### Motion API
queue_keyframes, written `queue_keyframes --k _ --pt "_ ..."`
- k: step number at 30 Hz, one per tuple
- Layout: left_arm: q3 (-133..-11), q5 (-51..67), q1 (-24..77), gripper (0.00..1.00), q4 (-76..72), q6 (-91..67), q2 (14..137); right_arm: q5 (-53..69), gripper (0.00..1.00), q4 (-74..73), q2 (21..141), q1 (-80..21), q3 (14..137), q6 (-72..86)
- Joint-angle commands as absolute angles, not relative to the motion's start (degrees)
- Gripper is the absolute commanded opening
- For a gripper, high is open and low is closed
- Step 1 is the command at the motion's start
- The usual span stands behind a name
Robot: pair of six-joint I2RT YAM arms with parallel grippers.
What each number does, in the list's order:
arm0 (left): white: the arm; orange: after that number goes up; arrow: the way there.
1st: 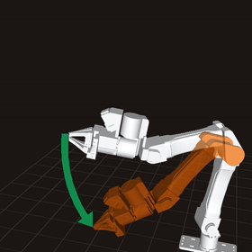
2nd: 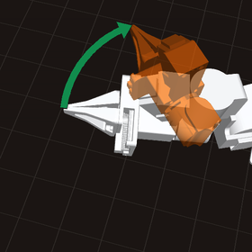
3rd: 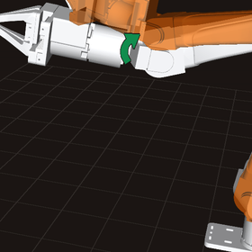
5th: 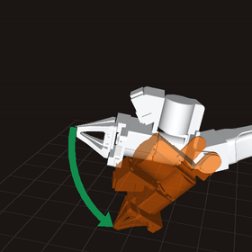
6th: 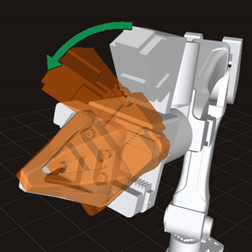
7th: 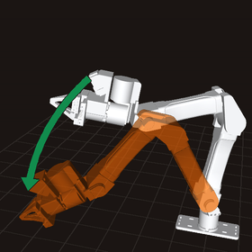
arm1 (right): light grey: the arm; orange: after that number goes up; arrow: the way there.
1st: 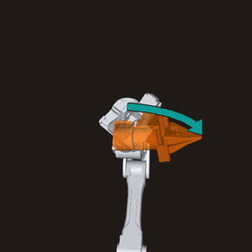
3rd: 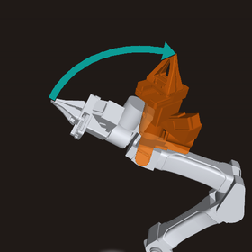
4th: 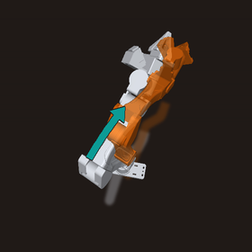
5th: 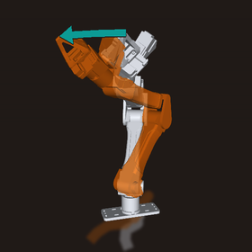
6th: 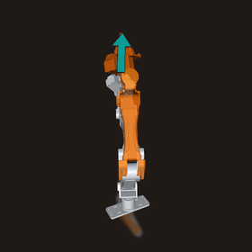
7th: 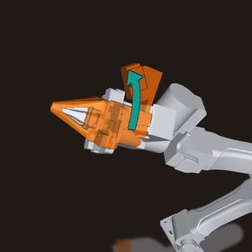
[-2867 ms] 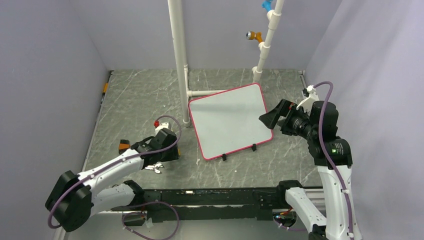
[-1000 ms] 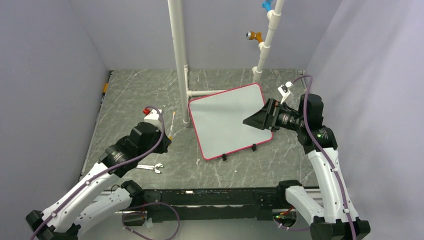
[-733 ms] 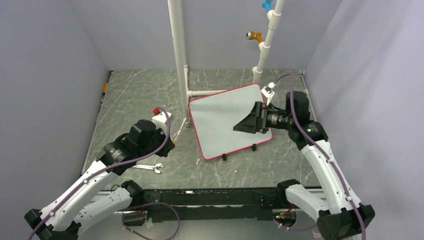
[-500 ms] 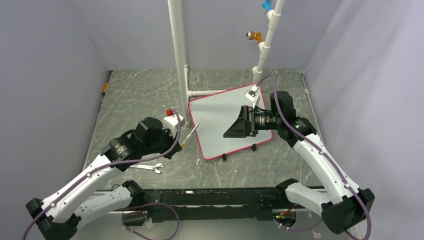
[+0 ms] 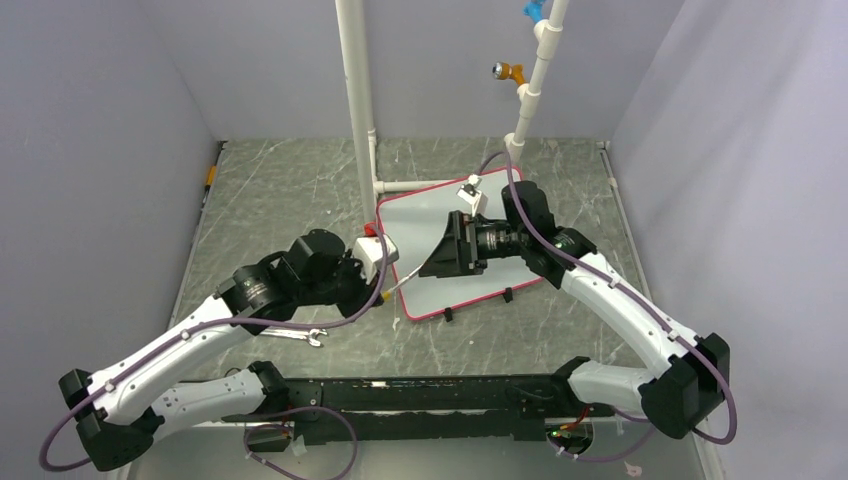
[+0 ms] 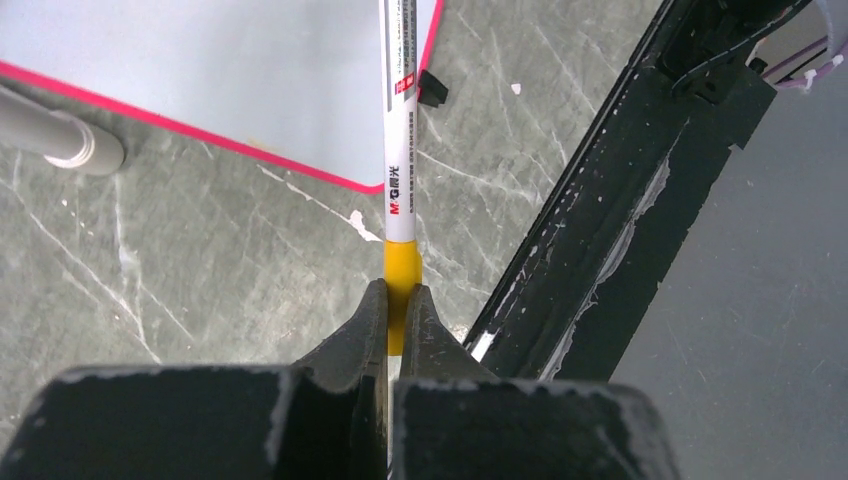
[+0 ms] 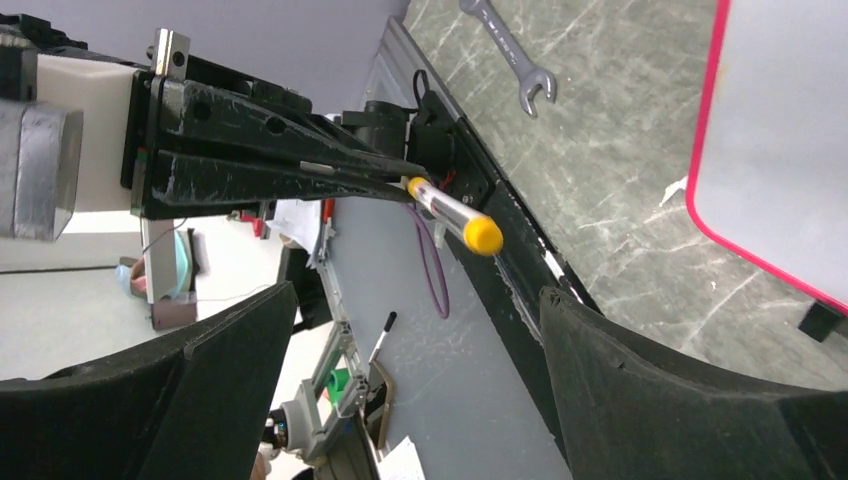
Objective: Write a sentence on the whiteboard
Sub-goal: Pass from the left arm to the right
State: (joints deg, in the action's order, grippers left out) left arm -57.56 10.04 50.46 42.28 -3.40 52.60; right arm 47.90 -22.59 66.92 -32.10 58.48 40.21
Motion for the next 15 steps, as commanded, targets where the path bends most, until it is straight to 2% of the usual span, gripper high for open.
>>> queue_keyframes --k 1,10,15 --pt "-60.95 11.98 51.86 0.00 39.34 -0.67 53.79 45.91 0.93 -15.98 67.47 -34.71 59.03 44.21" --pt "-63.07 12.62 52.84 0.00 38.72 -0.68 54.70 44.82 0.87 -14.95 69.84 -36.64 59.80 44.70" --pt "-63.62 13.52 53.00 0.00 38.84 1.94 54.97 45.82 0.78 -12.89 70.74 -37.65 59.29 45.21"
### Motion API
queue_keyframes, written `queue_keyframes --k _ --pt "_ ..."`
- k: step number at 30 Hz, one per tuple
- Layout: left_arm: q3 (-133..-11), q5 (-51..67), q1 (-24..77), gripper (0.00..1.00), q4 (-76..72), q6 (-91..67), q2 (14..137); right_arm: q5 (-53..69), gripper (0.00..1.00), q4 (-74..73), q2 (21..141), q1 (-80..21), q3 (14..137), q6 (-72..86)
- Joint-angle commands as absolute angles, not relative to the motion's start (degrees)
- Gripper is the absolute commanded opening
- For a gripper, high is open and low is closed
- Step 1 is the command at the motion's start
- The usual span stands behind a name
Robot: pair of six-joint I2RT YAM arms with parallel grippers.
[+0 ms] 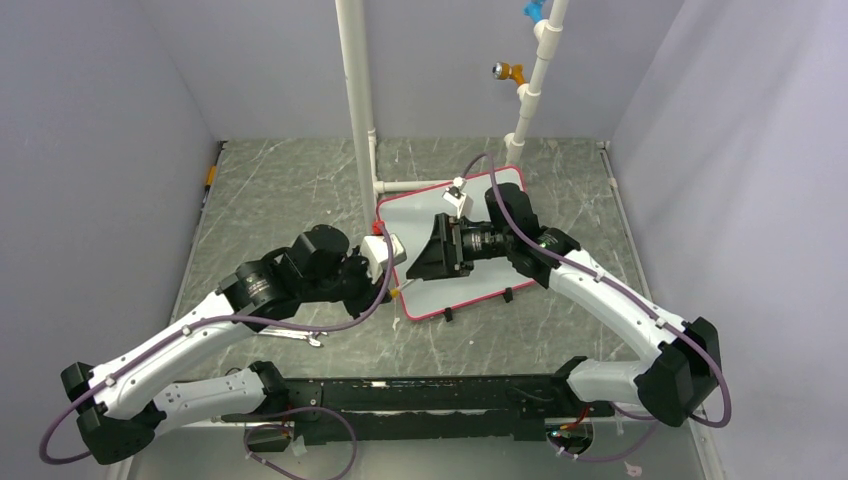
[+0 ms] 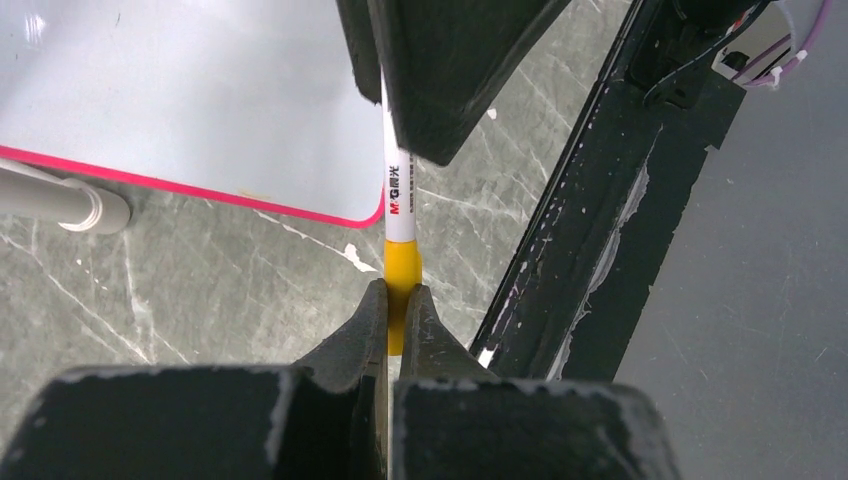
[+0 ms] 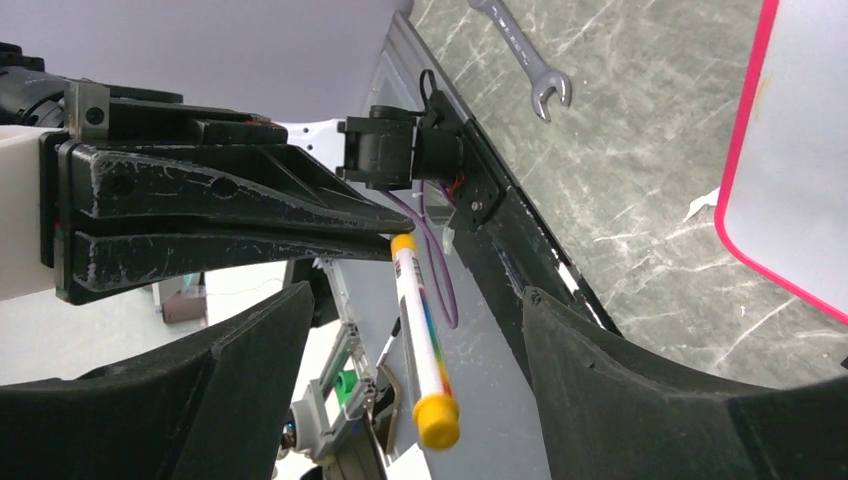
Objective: Write a sentence on the whiteboard
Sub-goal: Pass from the left arm to the right
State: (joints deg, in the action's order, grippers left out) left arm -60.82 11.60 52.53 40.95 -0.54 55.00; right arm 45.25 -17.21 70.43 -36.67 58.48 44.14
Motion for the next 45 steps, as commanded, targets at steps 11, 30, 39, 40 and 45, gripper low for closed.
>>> queue_keyframes --k 11,30,39,40,45 --pt "-65.31 13.35 53.26 0.00 39.85 3.87 56.29 47.96 0.50 -12.99 73.21 -40.06 61.13 44.10" --pt "-65.26 13.08 53.26 0.00 39.04 3.98 56.26 49.05 0.10 -10.55 74.61 -42.69 61.00 45.07" --pt "-65.37 12.13 53.36 0.42 39.67 2.19 55.75 47.42 0.00 -11.23 73.40 -42.95 61.38 44.20" --pt "-65.53 12.35 53.35 0.53 39.96 2.00 55.60 47.07 0.00 -11.58 73.06 -42.94 61.58 43.78" --pt "-66.54 12.48 53.35 0.70 41.57 1.00 53.50 45.26 0.00 -13.45 70.33 -42.87 62.14 41.66"
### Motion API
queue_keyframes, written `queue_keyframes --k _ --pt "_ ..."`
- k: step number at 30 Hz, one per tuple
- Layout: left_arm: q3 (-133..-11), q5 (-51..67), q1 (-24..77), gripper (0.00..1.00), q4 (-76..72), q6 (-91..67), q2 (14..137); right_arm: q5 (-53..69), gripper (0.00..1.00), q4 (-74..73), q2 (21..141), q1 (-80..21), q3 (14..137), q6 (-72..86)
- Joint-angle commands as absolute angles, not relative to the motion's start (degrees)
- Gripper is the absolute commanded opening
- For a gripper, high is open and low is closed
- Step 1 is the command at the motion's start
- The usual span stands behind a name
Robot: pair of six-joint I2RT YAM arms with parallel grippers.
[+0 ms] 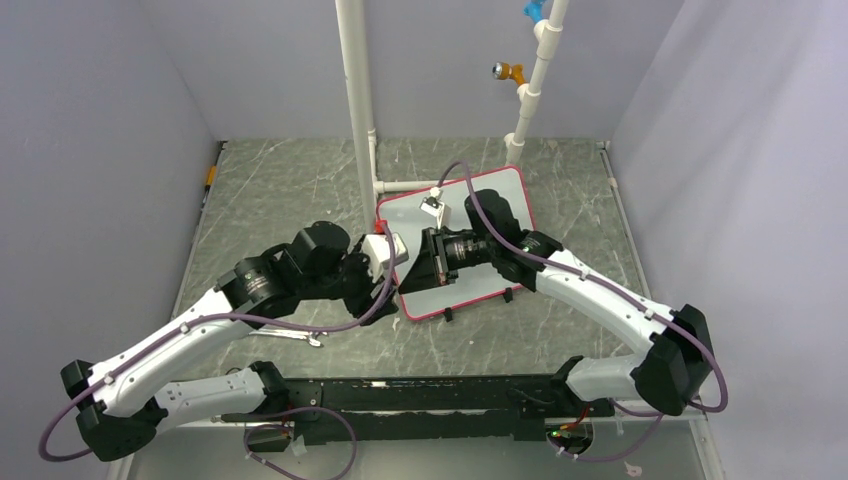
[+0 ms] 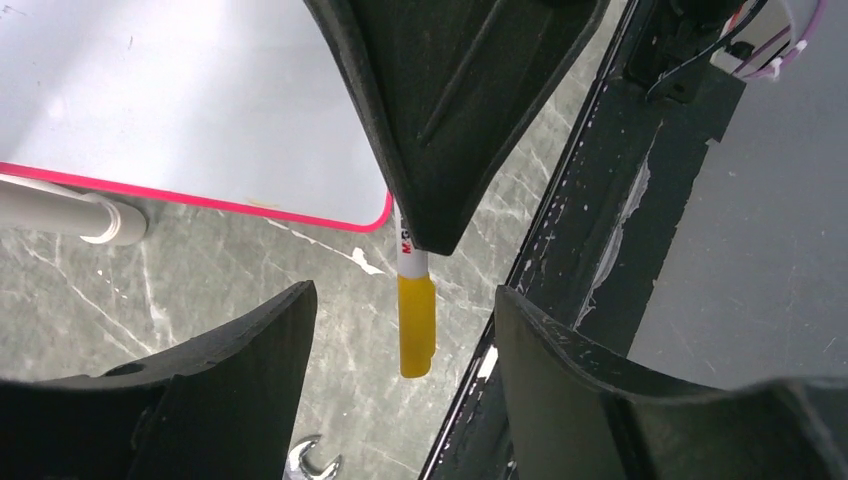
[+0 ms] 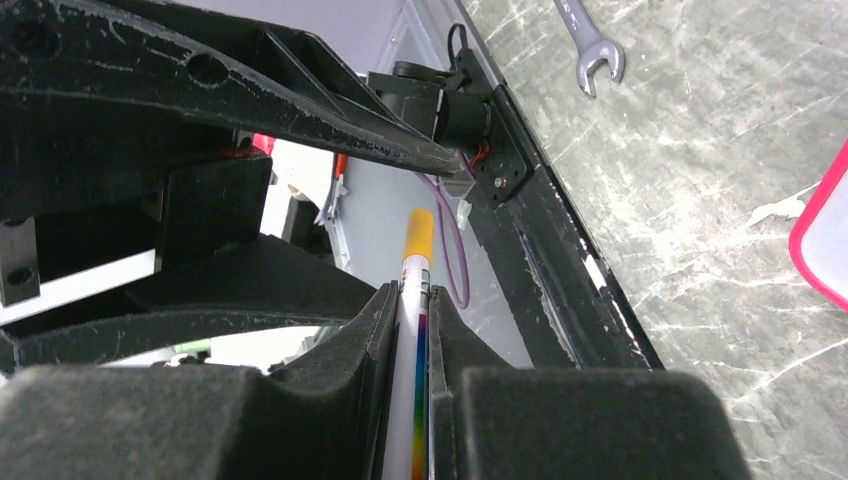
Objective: Write a sentence on the whiteboard
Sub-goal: Pass from the left arm to the right, then pass from the right arm to the left
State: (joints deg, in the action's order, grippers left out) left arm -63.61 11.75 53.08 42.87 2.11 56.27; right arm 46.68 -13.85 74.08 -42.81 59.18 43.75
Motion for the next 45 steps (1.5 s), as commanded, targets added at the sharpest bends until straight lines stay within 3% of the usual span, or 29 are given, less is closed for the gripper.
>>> queue_keyframes --k 1,9,19,29,36,38,40,43,45 --pt "-66.62 12.78 53.34 0.69 41.52 0.85 52.75 44.85 0.00 -13.68 69.86 -42.89 62.11 41.32" --pt "-69.66 18.66 52.96 0.73 43.37 -1.12 49.56 45.13 0.00 -10.54 64.40 -42.57 61.08 40.41" --pt "-69.43 23.84 52.05 0.66 39.04 -4.20 46.71 47.29 0.00 -2.44 58.07 -42.52 59.01 41.14" --pt "-67.82 26.98 52.05 0.51 31.14 -7.50 49.14 47.20 0.00 -1.61 56.95 -42.54 59.33 41.48" --pt "-68.13 27.25 52.10 0.30 28.83 -8.05 50.89 47.33 0.00 -1.00 56.45 -42.54 59.07 41.65" --pt "-67.99 27.33 52.08 0.19 28.38 -8.26 51.22 47.35 0.00 -0.48 56.34 -42.50 58.77 41.91" --pt "-67.57 27.19 52.06 0.02 27.72 -8.70 51.33 47.46 0.00 -0.27 56.04 -42.54 58.26 42.37" --pt "-67.00 27.37 52.09 0.00 27.12 -9.28 51.08 47.46 0.01 1.22 56.03 -42.54 58.01 42.71" --pt "-66.91 27.69 52.11 0.00 27.07 -9.44 50.92 46.85 0.21 0.35 56.09 -42.54 58.34 42.27"
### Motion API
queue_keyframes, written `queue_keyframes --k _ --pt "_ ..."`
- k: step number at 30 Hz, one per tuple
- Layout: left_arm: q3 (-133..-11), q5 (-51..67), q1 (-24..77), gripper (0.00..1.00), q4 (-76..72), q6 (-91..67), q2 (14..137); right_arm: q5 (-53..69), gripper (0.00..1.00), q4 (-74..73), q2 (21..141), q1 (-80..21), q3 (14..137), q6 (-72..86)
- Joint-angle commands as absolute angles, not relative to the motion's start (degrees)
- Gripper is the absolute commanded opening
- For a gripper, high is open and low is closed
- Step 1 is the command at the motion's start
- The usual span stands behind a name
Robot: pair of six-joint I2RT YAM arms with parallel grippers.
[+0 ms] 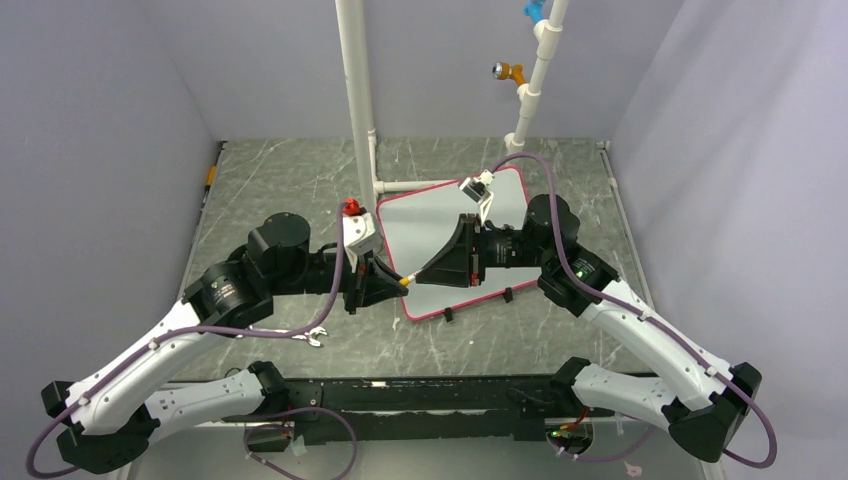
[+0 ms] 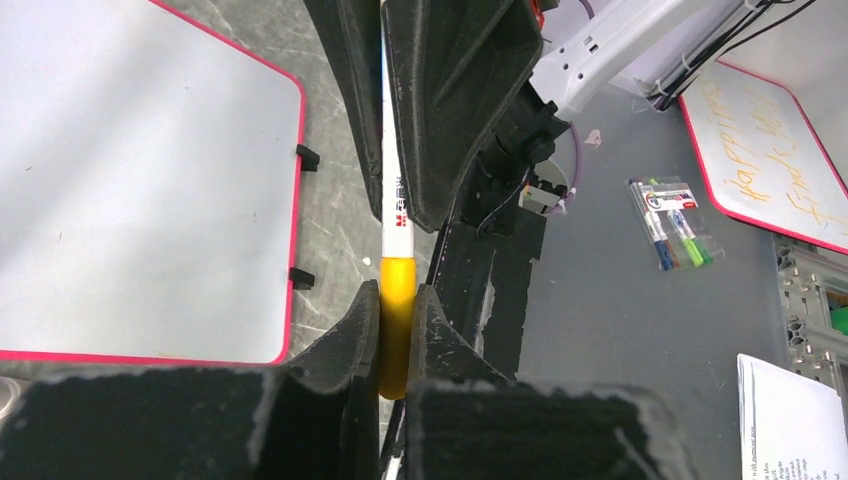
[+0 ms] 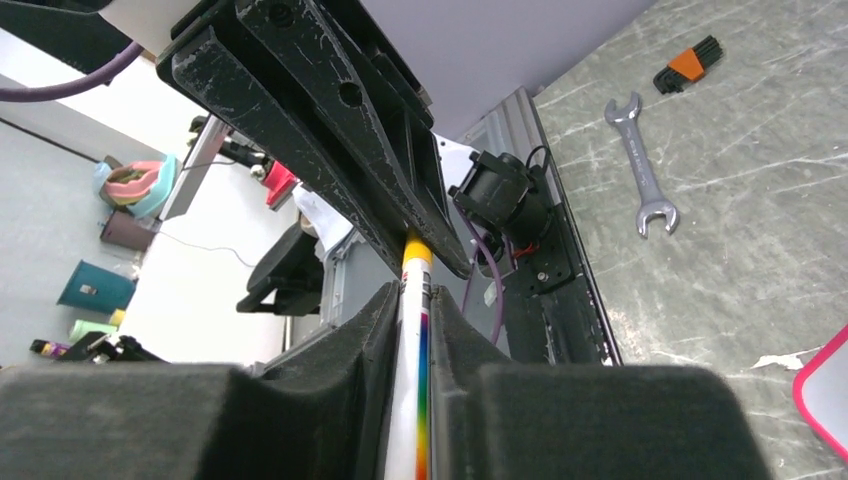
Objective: Write a sentence on the whiteboard
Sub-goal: Pass from the right arm to the left
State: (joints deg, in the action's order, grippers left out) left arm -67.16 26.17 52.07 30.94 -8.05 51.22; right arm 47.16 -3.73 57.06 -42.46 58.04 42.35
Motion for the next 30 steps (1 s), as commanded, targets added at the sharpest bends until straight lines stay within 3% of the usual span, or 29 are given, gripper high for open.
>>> queue_keyframes --k 1,3,5,19,30 --pt "-66.94 27.81 52.08 0.00 27.07 -9.50 50.89 46.73 0.30 0.27 56.20 -42.50 58.68 42.01" --pt "-66.93 27.95 52.03 0.00 27.25 -9.58 50.90 46.60 0.42 -1.18 56.41 -42.54 59.06 41.76" --pt "-66.93 27.95 52.09 0.00 27.30 -9.59 50.83 46.66 0.44 -1.32 56.53 -42.53 59.34 41.79" --pt "-66.53 28.62 52.13 0.00 28.34 -9.23 50.64 46.35 0.36 -0.82 57.54 -42.55 60.27 42.21" --pt "-66.39 26.73 52.11 0.00 31.95 -7.93 48.65 47.04 0.46 -3.91 57.51 -42.56 61.83 40.18"
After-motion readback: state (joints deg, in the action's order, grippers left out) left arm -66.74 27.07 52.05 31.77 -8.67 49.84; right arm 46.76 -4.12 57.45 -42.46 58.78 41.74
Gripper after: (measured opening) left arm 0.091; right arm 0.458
